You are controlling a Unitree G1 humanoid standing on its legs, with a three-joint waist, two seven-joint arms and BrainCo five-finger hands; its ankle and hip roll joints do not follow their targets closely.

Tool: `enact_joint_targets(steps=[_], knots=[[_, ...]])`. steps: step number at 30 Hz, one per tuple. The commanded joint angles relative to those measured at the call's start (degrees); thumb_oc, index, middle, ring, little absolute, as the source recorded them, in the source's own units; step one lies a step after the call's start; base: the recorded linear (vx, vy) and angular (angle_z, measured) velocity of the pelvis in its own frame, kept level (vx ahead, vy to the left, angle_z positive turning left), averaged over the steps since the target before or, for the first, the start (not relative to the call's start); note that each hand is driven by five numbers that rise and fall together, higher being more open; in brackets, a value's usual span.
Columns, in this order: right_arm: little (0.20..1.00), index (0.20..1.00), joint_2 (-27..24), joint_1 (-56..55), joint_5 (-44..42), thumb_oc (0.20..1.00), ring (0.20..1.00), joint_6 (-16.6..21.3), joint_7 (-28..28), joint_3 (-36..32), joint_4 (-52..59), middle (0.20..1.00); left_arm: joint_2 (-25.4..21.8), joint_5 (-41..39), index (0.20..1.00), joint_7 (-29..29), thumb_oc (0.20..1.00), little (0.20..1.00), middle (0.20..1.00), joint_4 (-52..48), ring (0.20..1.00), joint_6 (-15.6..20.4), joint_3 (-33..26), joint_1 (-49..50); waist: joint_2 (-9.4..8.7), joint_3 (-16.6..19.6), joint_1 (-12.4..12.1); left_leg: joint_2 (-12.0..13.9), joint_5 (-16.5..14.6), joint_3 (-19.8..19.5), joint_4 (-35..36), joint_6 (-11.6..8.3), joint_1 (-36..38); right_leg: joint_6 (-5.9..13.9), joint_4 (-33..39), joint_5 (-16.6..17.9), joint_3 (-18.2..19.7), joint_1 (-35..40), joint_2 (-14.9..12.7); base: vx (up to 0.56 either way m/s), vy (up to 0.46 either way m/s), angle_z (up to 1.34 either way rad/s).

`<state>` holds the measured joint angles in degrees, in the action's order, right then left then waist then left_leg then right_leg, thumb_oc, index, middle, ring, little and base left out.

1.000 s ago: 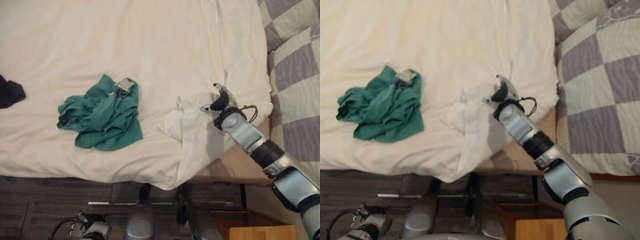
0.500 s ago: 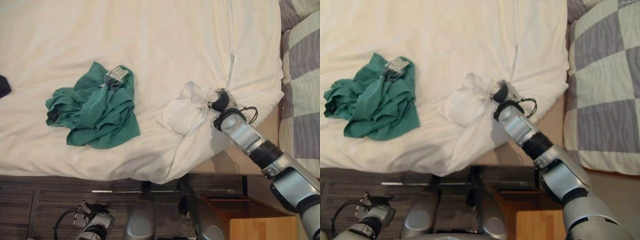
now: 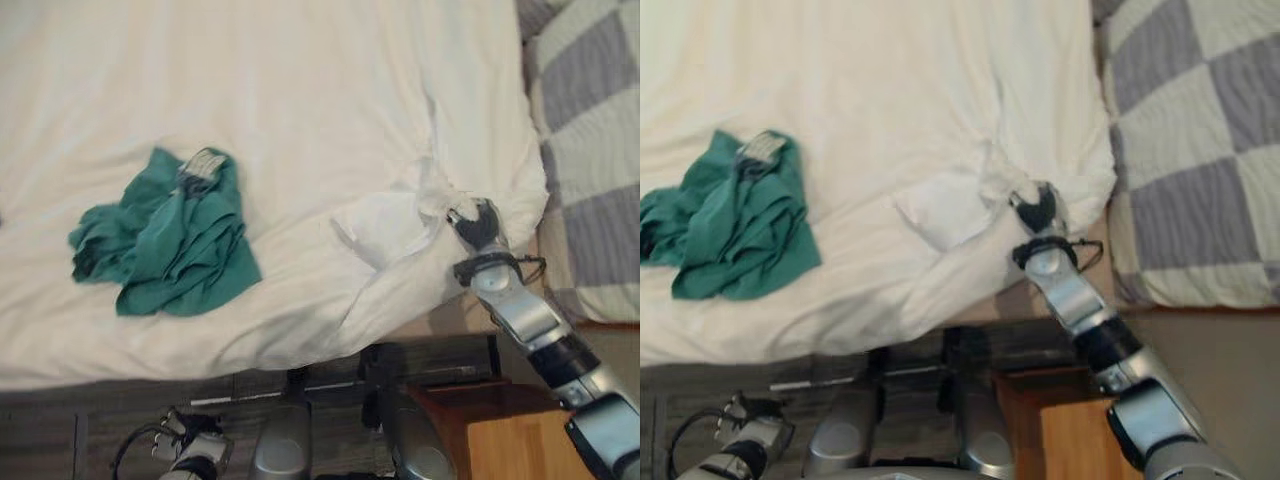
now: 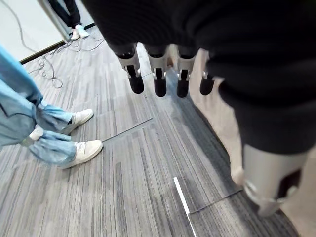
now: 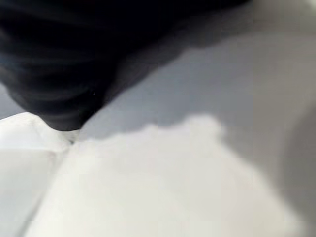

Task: Tidy up the quilt and then pick up the clothes from the bed and put them into the laundry hamper.

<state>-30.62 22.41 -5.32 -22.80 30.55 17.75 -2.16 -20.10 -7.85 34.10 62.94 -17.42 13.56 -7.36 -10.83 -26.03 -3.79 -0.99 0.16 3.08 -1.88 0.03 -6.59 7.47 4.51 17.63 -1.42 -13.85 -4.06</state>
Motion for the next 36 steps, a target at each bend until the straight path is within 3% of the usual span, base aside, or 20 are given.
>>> enact_joint_targets(steps=[1, 4, 5, 8, 10, 11, 14, 15, 17, 22, 24, 27, 29, 32, 36], knots=[[0.2, 0.2, -8.0, -8.5, 5.4, 0.2, 0.2, 5.2, 1.6, -3.8, 2.2, 0.2, 0.9, -0.3, 1.0, 1.6, 1.0, 1.0, 1.0, 1.6, 1.0, 0.4, -1.3, 3.3, 5.61, 2.7, 3.9, 0.2, -2.7, -0.9, 6.9, -0.34, 0.9, 5.25, -4.3, -11.5, 1.1, 2.7, -3.7, 0.0, 0.102, -0.58], [0.2, 0.2, -6.1, -18.2, 9.5, 0.2, 0.2, 8.8, 2.2, -7.6, 0.1, 0.2, 0.7, -1.0, 1.0, 0.7, 1.0, 1.0, 1.0, 0.6, 1.0, 0.6, -2.3, 3.9, 7.1, 2.4, 7.0, 0.2, -2.9, 0.2, 6.9, -0.2, 1.8, 5.44, -4.5, -11.5, 3.2, 2.3, -3.9, 0.01, 0.079, -0.41], [0.2, 0.2, -4.8, -21.4, 9.1, 0.2, 0.2, 11.6, 4.1, -8.6, -3.9, 0.2, 0.3, -1.3, 1.0, -0.1, 1.0, 1.0, 1.0, 0.2, 1.0, 0.5, -2.5, 3.6, 7.61, 2.1, 8.2, 0.2, -3.0, 0.8, 6.9, -0.2, 2.1, 5.49, -4.4, -11.5, 3.9, 2.4, -4.0, 0.02, 0.036, -0.47], [0.2, 0.2, -0.9, -24.6, 9.1, 0.2, 0.2, 15.2, 10.5, -8.9, -15.9, 0.2, -0.3, -1.9, 1.0, -1.0, 1.0, 1.0, 1.0, 0.0, 1.0, 0.5, -2.0, 2.4, 8.46, 1.5, 10.0, 0.1, -3.1, 1.7, 6.9, -0.3, 2.5, 5.39, -3.8, -11.4, 5.2, 2.5, -4.1, 0.02, -0.002, -0.29], [1.0, 1.0, 1.0, -25.0, 5.8, 1.0, 1.0, 14.0, 14.3, -8.8, -22.3, 1.0, -0.3, -1.8, 1.0, -1.4, 1.0, 1.0, 1.0, 0.2, 1.0, 0.7, -1.6, 1.6, 9.02, 1.0, 10.4, 0.1, -2.9, 2.2, 6.9, -0.41, 2.4, 5.17, -3.2, -11.3, 5.3, 2.6, -4.3, 0.01, -0.008, -0.24], [1.0, 1.0, 2.4, -24.9, 3.4, 1.0, 1.0, 14.5, 16.4, -8.9, -26.9, 1.0, -0.1, -1.7, 1.0, -1.7, 1.0, 1.0, 1.0, 0.4, 1.0, 0.9, -1.2, 1.3, 9.39, 0.8, 10.6, 0.0, -2.9, 2.4, 6.9, -0.48, 2.5, 5.05, -3.0, -11.2, 5.4, 2.7, -4.4, 0.02, -0.005, -0.15], [1.0, 1.0, 5.4, -23.7, -6.8, 1.0, 1.0, 16.2, 15.5, -10.7, -41.9, 1.0, 0.6, -1.6, 1.0, -2.6, 1.0, 1.0, 1.0, 2.4, 1.0, 2.3, 0.1, 0.0, 10.47, 0.2, 10.5, -0.1, -2.7, 3.0, 6.9, -0.6, 2.5, 4.59, -2.6, -11.2, 5.3, 3.0, -4.7, 0.02, 0.006, 0.07], [1.0, 1.0, 7.0, -22.8, -14.9, 1.0, 1.0, 14.0, 16.7, -12.4, -49.1, 1.0, 1.3, -1.4, 1.0, -3.1, 1.0, 1.0, 1.0, 3.6, 1.0, 3.3, 0.9, -0.6, 11.12, -0.1, 10.5, 0.0, -2.5, 3.7, 6.9, -0.72, 2.6, 4.34, -2.4, -11.1, 5.4, 3.2, -4.8, 0.03, 0.013, 0.11], [1.0, 1.0, 8.2, -22.0, -23.3, 1.0, 1.0, 13.5, 17.4, -15.9, -56.2, 1.0, 1.8, -1.0, 1.0, -3.7, 1.0, 1.0, 1.0, 4.5, 1.0, 4.1, 1.5, -1.0, 11.61, -0.3, 10.5, 0.2, -2.4, 4.5, 6.9, -0.88, 2.7, 4.1, -2.2, -11.2, 5.3, 3.4, -4.9, 0.03, 0.018, 0.14], [1.0, 1.0, 8.5, -21.6, -36.3, 1.0, 1.0, 10.8, 19.0, -22.5, -61.5, 1.0, 2.2, -0.4, 1.0, -4.8, 1.0, 1.0, 1.0, 6.0, 1.0, 5.2, 1.4, -0.8, 11.39, -0.2, 10.8, 0.8, -2.1, 5.8, 6.9, -1.33, 2.9, 3.9, -1.8, -11.2, 5.2, 3.6, -4.5, 0.02, 0.029, 0.09], [1.0, 1.0, 6.3, -22.3, -44.0, 1.0, 1.0, 12.2, 21.8, -27.6, -61.0, 1.0, 1.3, -0.5, 1.0, -5.7, 1.0, 1.0, 1.0, 5.9, 1.0, 5.3, 0.9, -0.3, 10.2, 0.7, 10.9, 1.4, -1.9, 6.7, 6.9, -1.84, 3.0, 3.91, -1.0, -10.9, 4.9, 4.0, -3.8, 0.0, 0.038, 0.08], [1.0, 1.0, 3.9, -22.6, -43.3, 1.0, 1.0, 12.3, 23.1, -30.2, -58.8, 1.0, 0.9, -1.2, 1.0, -5.8, 1.0, 1.0, 1.0, 5.3, 1.0, 4.7, 0.5, -0.2, 9.25, 1.2, 10.9, 1.8, -1.9, 7.0, 6.9, -2.06, 3.1, 4.0, -0.4, -10.6, 4.6, 4.2, -3.3, -0.04, 0.036, 0.14], [1.0, 1.0, -2.4, -23.6, -40.2, 1.0, 1.0, 9.8, 26.1, -33.2, -47.9, 1.0, -0.2, -3.7, 1.0, -5.7, 1.0, 1.0, 1.0, 3.7, 1.0, 3.5, -1.1, -0.1, 6.66, 2.6, 10.9, 2.8, -1.7, 7.4, 6.9, -2.47, 2.8, 4.2, 0.3, -10.0, 3.7, 4.3, -2.0, -0.16, 0.066, 0.1], [1.0, 1.0, -4.8, -24.5, -39.5, 1.0, 1.0, 7.8, 27.5, -34.9, -43.5, 1.0, -0.4, -4.9, 1.0, -5.5, 1.0, 1.0, 1.0, 4.1, 1.0, 3.8, -1.9, -0.2, 5.43, 3.3, 11.1, 3.3, -1.5, 7.4, 6.9, -2.57, 2.9, 4.17, 0.1, -10.0, 3.4, 4.4, -1.5, -0.12, 0.049, -0.02], [1.0, 1.0, -6.6, -27.0, -39.1, 1.0, 1.0, 5.6, 25.2, -37.8, -44.7, 1.0, -0.6, -6.9, 1.0, -5.6, 1.0, 1.0, 1.0, 5.6, 1.0, 4.7, -3.2, -0.8, 3.63, 3.6, 11.2, 4.1, -1.2, 6.7, 6.9, -2.49, 3.4, 4.0, -1.1, -10.2, 3.0, 4.6, -1.2, -0.11, 0.053, -0.22]])
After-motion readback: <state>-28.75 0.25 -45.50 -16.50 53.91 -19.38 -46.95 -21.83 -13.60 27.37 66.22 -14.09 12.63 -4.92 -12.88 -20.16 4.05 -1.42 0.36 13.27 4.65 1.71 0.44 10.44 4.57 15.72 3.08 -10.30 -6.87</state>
